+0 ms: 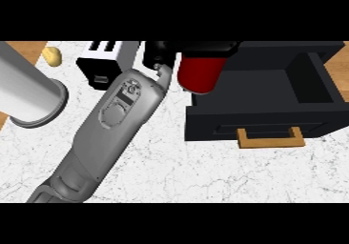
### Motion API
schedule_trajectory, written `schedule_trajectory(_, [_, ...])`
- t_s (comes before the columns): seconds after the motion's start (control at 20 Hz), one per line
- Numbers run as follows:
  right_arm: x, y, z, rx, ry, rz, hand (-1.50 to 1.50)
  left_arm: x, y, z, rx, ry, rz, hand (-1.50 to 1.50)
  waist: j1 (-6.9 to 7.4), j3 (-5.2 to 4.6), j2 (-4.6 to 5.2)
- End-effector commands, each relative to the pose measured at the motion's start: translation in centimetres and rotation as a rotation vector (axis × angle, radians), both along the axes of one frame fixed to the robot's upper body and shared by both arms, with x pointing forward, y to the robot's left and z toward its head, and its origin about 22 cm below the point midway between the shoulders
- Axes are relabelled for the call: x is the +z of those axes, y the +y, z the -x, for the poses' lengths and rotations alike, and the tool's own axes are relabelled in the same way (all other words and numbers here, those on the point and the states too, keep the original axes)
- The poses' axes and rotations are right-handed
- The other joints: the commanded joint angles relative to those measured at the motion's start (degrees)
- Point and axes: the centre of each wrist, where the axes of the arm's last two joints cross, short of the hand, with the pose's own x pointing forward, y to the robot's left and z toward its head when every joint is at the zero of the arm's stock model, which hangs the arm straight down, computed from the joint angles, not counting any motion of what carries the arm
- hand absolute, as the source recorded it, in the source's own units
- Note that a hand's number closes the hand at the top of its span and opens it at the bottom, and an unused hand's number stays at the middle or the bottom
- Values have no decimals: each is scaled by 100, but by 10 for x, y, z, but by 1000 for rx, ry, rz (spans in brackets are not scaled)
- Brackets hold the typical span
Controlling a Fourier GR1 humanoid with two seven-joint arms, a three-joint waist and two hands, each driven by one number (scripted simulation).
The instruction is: Pick up the can, place it into the drawer and close the drawer
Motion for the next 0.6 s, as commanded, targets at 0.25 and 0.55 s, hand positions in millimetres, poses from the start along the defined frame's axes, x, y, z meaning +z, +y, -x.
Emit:
schedule_trajectory(0.25, [-3,-6,-2,14,0,1,-150,20,-33,-24,16,2,-30,150,-112,3,32])
schedule_trajectory(0.55, [-1,5,0,21,-2,-5,-150,40,-51,-29,26,25,-65,150,-143,4,30])
